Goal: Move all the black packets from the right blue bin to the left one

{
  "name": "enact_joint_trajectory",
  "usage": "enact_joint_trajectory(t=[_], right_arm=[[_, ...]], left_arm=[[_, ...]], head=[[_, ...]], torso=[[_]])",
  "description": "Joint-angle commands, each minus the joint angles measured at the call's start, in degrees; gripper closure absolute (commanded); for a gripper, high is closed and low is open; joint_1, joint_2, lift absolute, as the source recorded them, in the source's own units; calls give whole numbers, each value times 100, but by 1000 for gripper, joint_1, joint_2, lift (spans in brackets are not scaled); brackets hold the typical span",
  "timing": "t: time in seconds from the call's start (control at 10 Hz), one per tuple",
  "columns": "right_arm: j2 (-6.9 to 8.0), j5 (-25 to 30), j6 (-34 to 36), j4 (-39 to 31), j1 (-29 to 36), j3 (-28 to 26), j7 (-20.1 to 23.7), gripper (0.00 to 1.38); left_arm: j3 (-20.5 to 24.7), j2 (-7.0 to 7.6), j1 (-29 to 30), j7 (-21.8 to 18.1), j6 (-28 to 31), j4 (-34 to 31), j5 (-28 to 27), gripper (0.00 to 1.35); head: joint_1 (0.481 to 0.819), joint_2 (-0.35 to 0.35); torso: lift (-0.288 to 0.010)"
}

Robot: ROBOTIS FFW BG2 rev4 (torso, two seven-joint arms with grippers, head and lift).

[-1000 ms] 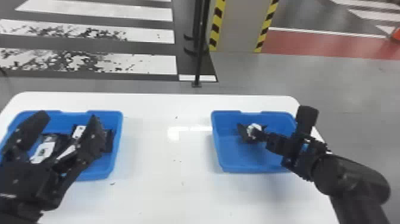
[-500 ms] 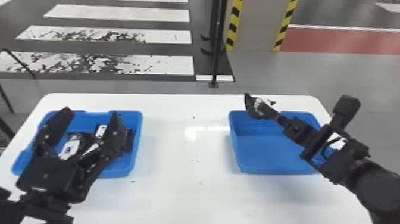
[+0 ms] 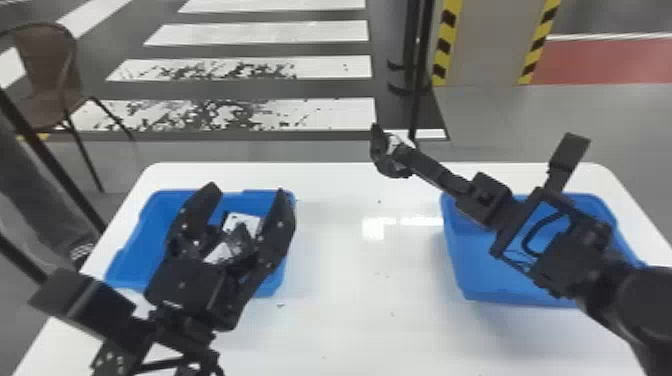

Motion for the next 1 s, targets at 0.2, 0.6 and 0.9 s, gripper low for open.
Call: enact_joint_trajectory(t=[0.2,0.6,0.9], right_arm=[[-89,-726,-1,13,-210,855,75,1156],[-150,-1080,-1,41,-336,1380,128,1156],[-185,-1149,41,97,-350,1597,137,1156]], left_arm=[[-239,86,-106,-35,146,85,482,222],[-342,112,-205,-149,245,268,894,222],[-342,112,-205,-158,132,324,894,222]], head=[[672,159],[690,202],[695,234]], torso=[[-140],[-140],[-140]])
